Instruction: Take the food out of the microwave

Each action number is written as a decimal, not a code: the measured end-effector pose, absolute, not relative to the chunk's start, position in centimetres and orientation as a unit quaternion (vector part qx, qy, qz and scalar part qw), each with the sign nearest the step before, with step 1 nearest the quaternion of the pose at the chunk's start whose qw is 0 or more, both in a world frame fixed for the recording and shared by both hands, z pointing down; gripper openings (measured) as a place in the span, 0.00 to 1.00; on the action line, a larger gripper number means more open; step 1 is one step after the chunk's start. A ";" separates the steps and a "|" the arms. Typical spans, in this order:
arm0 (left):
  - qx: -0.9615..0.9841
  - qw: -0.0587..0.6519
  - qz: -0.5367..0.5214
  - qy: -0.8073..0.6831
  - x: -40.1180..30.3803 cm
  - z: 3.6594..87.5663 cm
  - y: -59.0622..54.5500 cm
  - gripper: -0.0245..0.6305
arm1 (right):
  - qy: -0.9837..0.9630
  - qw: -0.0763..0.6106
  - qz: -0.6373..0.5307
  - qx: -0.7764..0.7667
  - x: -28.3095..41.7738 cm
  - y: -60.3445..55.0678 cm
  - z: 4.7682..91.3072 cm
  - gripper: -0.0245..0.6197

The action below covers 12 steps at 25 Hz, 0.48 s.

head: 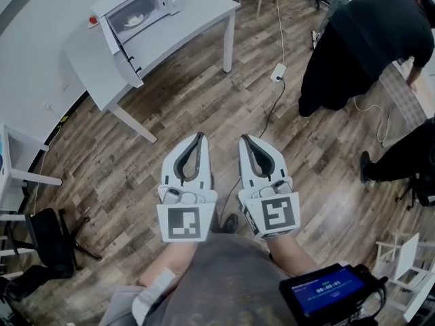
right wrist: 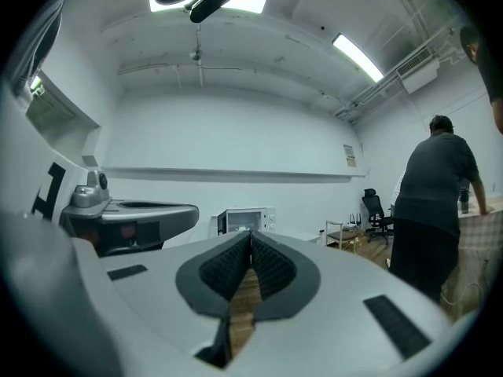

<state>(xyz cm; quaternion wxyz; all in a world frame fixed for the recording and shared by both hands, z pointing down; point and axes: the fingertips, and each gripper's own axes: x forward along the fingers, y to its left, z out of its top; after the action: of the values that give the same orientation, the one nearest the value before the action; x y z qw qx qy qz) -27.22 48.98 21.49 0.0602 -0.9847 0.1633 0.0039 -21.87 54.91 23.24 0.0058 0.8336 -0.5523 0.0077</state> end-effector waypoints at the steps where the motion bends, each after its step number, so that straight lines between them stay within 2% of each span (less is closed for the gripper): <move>1: -0.985 0.059 0.002 0.162 -26.7 21.7 48.3 0.05 | -0.552 0.007 0.009 0.834 -21.4 54.3 23.4 0.05; 12: -0.984 0.063 0.017 0.166 -18.1 20.9 36.6 0.05 | -0.562 0.001 0.011 0.827 -13.5 42.4 23.8 0.05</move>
<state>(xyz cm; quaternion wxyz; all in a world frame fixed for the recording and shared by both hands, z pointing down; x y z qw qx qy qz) -18.13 36.57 20.88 0.0626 -0.9840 0.1657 0.0170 -13.54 42.37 23.76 0.0007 0.8274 -0.5615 0.0108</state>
